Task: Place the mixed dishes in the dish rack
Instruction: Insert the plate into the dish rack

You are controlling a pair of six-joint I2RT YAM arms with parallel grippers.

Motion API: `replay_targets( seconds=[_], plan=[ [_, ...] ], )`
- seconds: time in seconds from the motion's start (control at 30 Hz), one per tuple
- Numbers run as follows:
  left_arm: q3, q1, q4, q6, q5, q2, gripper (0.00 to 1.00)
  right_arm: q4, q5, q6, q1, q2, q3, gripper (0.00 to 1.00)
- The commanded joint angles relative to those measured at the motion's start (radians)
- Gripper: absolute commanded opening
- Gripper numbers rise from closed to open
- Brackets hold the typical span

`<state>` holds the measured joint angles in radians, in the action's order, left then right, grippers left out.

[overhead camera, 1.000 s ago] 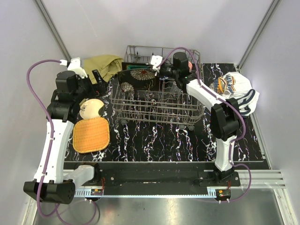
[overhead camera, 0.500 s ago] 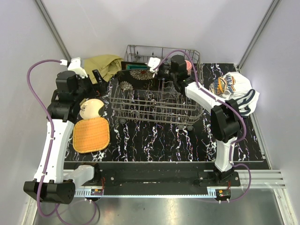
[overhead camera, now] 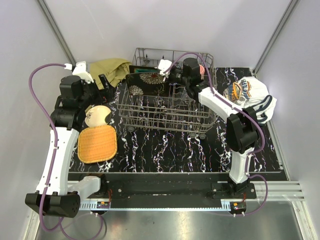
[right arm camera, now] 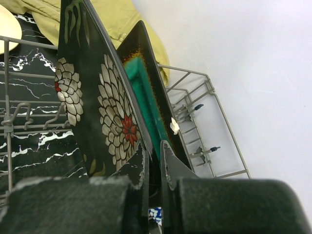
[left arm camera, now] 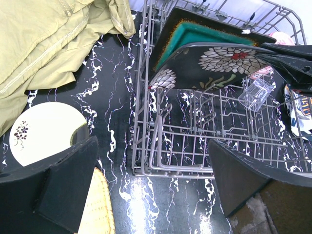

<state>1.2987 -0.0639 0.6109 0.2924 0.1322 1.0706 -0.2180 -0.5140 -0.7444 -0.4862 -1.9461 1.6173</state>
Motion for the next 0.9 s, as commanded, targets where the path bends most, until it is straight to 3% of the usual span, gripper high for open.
replay_targets(
  seconds=[0.0,0.6,0.87],
  plan=[
    [0.002,0.006,-0.053,0.008,0.027,-0.004,0.99,-0.192,0.218,0.01,0.023,0.142,0.118,0.0],
    [-0.009,0.007,-0.056,0.011,0.035,-0.011,0.99,-0.185,0.229,0.023,0.023,0.19,0.119,0.0],
    [-0.01,0.007,-0.059,0.011,0.033,-0.009,0.99,-0.166,0.123,0.082,0.021,0.23,0.089,0.0]
  ],
)
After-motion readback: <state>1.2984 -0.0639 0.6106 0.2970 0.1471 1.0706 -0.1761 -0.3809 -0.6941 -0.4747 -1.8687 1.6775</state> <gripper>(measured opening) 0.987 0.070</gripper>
